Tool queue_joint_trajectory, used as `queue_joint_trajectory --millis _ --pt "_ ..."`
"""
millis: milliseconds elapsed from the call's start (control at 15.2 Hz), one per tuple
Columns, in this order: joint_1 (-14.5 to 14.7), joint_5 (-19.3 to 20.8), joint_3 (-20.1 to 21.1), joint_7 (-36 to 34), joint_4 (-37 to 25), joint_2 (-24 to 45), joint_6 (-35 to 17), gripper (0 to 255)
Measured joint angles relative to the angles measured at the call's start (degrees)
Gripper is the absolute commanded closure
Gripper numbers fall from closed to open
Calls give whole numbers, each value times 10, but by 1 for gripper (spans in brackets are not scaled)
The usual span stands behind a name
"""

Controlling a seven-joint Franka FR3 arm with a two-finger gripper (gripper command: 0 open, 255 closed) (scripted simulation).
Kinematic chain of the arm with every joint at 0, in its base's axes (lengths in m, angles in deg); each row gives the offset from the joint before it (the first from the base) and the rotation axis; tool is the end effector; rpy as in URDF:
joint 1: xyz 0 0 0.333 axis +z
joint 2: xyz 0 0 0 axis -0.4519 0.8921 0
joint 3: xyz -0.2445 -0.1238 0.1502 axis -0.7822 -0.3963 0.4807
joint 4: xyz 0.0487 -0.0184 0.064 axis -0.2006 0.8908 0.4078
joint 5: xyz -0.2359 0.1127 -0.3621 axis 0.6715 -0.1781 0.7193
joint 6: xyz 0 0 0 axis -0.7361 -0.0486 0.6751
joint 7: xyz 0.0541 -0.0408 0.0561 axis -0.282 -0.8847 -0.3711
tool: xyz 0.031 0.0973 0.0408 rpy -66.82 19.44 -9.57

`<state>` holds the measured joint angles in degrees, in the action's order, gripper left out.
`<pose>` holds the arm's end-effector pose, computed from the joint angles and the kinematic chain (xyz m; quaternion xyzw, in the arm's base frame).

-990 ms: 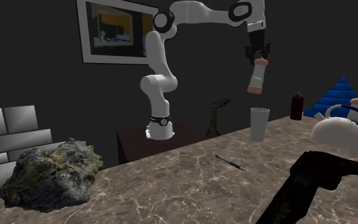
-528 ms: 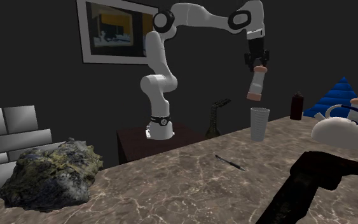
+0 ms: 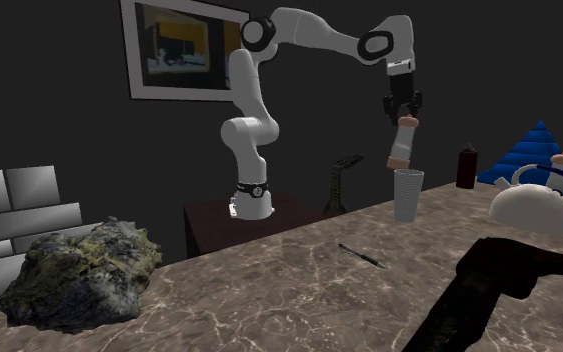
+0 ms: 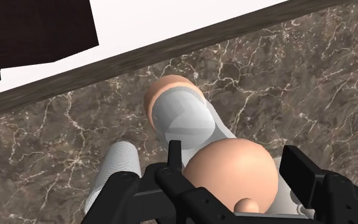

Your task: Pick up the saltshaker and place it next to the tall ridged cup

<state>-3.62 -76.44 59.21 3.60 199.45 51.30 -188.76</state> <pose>0.3195 0.4886 0.5077 -0.9933 0.0803 -0.0207 0.0807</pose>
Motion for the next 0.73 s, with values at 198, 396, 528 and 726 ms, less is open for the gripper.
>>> queue_joint_trajectory --millis 198,396,528,726 --pt "1 1 2 -1 19 4 -23 255" --pt "1 2 4 0 37 9 -45 255" --pt "1 3 6 -1 49 13 -61 255" --pt "2 6 9 -3 66 20 -84 255"
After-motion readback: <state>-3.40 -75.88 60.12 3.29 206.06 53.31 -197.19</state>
